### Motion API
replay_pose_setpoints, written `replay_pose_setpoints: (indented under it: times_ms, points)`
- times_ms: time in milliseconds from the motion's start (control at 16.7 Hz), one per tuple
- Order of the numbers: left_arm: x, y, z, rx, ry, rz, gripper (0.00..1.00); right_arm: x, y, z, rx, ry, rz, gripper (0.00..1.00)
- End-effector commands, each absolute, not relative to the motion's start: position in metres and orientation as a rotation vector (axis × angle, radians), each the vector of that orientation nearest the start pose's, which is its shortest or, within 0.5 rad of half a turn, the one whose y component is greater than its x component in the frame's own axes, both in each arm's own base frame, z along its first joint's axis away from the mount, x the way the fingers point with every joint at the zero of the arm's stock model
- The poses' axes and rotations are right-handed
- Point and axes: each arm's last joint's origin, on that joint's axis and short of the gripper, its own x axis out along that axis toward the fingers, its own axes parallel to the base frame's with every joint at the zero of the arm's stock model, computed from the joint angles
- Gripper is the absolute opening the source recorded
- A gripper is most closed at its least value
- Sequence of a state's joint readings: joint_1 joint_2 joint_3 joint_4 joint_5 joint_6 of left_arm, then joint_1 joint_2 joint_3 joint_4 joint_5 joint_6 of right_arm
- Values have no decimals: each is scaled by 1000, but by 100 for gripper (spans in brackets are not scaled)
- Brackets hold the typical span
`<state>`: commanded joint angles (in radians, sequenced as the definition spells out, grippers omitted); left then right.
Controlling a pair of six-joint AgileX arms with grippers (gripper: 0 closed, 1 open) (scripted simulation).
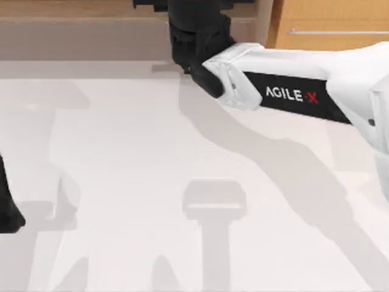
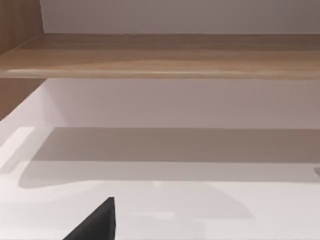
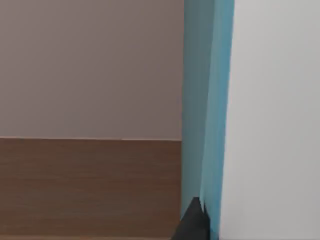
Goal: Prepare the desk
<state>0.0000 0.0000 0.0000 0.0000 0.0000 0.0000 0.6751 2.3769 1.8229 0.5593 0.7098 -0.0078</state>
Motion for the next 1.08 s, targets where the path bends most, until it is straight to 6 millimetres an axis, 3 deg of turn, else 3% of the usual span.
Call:
replay_pose_setpoints:
  times_ms: [180,240,780,1080]
  points:
    - [106,-1,160,0,0,0,100,436,332,205,-13,-11,-7,2]
    - [106,-1,160,0,0,0,100,436,332,205,-13,-11,-7,0]
    - [106,-1,160,0,0,0,100,434,334,206,-11,-12,-3,0]
    - [106,-1,160,0,0,0,100,411,334,217,-11,-15,-4,0]
